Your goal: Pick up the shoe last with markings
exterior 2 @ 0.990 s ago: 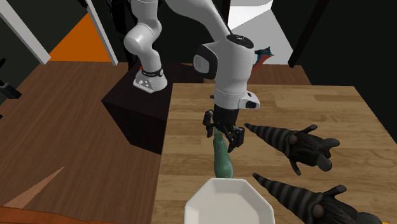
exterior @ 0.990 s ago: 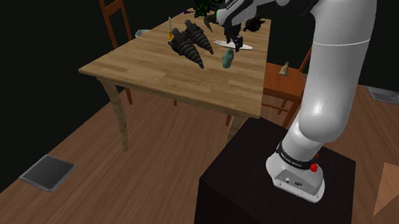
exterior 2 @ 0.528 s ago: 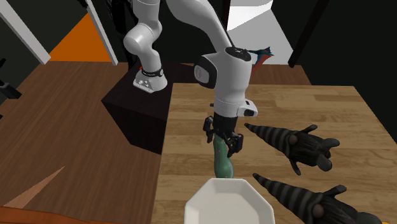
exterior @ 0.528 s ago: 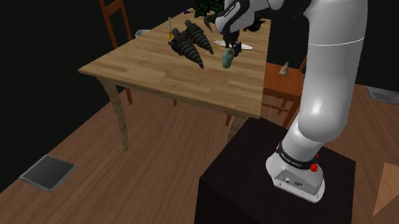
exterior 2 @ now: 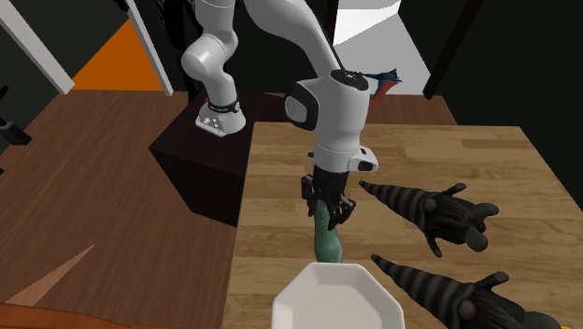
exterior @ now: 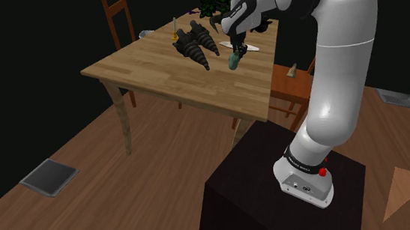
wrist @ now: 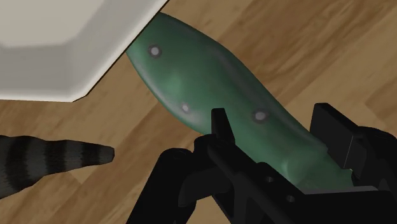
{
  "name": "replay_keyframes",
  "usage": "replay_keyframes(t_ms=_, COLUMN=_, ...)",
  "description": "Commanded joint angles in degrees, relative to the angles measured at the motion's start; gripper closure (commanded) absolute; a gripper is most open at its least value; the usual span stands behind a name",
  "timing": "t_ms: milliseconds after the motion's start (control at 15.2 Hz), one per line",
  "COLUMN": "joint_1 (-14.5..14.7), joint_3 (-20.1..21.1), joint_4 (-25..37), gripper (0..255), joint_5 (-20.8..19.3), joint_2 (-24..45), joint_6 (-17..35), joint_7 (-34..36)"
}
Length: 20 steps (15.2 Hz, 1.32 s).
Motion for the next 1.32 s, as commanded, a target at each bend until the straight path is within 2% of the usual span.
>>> replay_keyframes(t_ms=0, joint_1=0.0, joint_3=0.0, joint_4=0.0, gripper=255, joint_5=0.0, joint_2=0.1, joint_6=0.0, joint_7=0.0)
replay_keyframes(t_ms=1254, joint_1=1.6, joint_3=-1.4, joint_4=5.6, gripper=255, joint_5=-2.6, joint_2=-5.4, joint_6=-10.2, joint_7=-0.3)
